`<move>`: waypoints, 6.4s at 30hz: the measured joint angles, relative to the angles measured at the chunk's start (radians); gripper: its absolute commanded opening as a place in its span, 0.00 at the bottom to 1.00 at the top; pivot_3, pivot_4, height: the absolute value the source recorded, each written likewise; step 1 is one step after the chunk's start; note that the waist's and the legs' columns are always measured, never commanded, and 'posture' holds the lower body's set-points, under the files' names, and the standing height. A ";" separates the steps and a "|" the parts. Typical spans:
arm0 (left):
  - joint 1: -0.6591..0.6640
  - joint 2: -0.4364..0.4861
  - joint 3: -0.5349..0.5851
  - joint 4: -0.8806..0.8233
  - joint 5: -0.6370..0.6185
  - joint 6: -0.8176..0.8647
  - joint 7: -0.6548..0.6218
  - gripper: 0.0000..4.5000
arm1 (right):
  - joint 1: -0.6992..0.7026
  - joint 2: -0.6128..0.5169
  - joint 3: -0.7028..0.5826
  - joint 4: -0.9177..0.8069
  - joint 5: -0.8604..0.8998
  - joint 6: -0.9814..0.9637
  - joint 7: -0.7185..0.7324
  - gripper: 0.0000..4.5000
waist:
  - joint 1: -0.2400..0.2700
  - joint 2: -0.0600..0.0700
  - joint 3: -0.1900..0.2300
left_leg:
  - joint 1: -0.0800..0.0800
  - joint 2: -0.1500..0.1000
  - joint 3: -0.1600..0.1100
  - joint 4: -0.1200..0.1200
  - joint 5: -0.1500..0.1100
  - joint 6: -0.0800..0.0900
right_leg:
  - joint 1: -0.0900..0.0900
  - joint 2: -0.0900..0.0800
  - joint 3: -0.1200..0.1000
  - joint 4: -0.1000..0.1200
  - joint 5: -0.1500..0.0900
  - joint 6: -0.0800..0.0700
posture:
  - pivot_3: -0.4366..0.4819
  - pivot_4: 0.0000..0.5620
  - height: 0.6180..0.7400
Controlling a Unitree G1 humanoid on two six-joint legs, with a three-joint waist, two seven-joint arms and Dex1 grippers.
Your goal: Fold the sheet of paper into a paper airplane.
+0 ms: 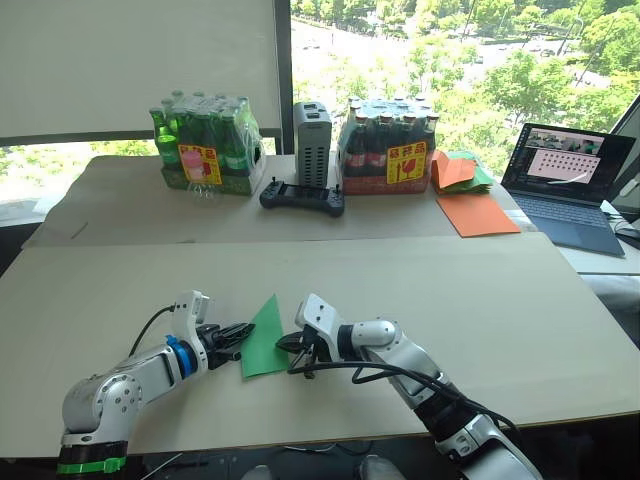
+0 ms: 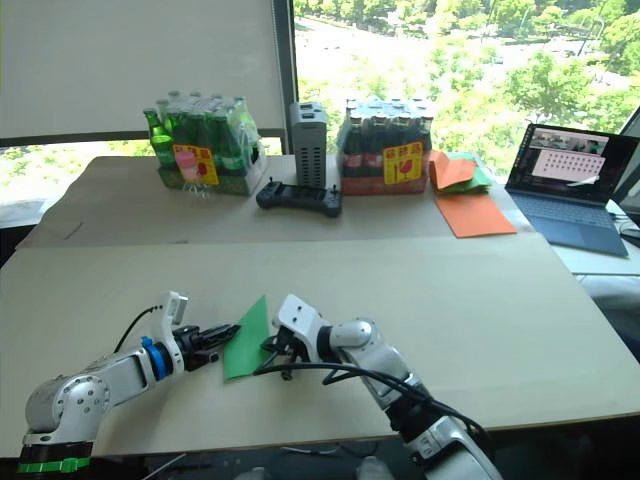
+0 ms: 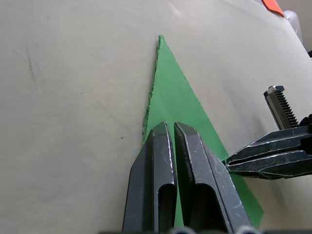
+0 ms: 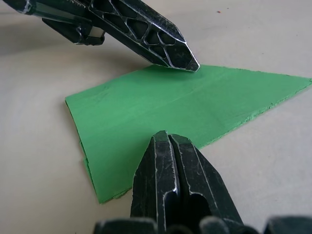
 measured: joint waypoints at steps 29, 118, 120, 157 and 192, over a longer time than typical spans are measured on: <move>-0.211 -0.026 -0.137 0.261 0.194 -0.156 -0.114 0.05 | 0.011 0.001 0.011 -0.021 -0.004 0.011 -0.006 0.00 | 0.008 0.000 0.000 | 0.002 0.000 0.000 0.000 0.000 0.000 | 0.003 0.000 0.000 0.001 0.000 0.000 | 0.48 0.27 0.89; 0.081 -0.014 0.201 -0.044 -0.145 0.094 0.019 0.05 | -0.018 0.038 -0.108 -0.116 0.080 0.030 -0.048 0.00 | 0.002 -0.001 0.000 | -0.001 0.000 -0.001 0.000 0.000 0.000 | -0.001 0.000 0.000 0.000 0.000 0.000 | 0.48 0.27 0.89; 0.072 -0.013 0.201 -0.037 -0.158 0.096 0.013 0.05 | -0.018 0.033 -0.112 -0.119 0.080 0.037 -0.051 0.00 | 0.003 -0.001 0.000 | -0.001 0.000 0.000 0.000 0.000 0.000 | -0.001 0.000 0.000 0.000 0.000 0.000 | 0.48 0.27 0.89; -0.303 0.165 -0.080 0.400 -0.101 0.240 -0.333 0.53 | 0.007 -0.006 -0.123 -0.179 0.080 0.073 -0.086 0.00 | 0.002 -0.001 0.000 | -0.003 0.000 -0.001 0.000 0.000 0.000 | -0.002 0.000 -0.001 0.000 0.000 0.000 | 0.48 0.27 0.89; -0.302 -0.370 0.353 0.209 -0.118 0.169 0.334 0.01 | 0.029 -0.004 -0.125 -0.210 0.080 0.095 -0.110 0.00 | 0.006 -0.002 0.000 | -0.004 -0.001 -0.002 0.001 0.000 0.000 | -0.001 -0.002 -0.002 -0.001 0.000 0.000 | 0.48 0.27 0.89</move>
